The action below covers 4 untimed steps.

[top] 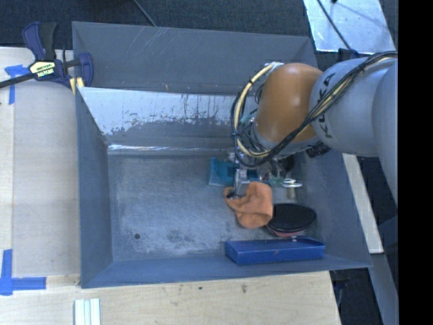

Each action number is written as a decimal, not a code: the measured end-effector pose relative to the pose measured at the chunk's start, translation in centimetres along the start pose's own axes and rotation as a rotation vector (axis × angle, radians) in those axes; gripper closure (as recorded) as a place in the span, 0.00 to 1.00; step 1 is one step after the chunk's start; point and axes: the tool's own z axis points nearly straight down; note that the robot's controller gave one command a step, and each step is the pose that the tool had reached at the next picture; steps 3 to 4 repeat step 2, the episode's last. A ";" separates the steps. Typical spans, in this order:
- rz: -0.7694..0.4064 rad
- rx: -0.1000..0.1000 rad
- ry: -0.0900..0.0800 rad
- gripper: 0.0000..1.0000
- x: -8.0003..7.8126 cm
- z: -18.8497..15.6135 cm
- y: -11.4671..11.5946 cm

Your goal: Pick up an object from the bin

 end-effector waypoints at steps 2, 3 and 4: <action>-0.067 -0.011 -0.011 1.00 -0.6 0.1 -1.4; -0.067 -0.011 -0.011 1.00 -0.6 0.1 -1.4; -0.067 -0.011 -0.011 1.00 -0.6 0.1 -1.4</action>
Offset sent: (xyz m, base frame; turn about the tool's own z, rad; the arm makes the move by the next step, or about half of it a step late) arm -0.0031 -0.0239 -0.0040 -0.0618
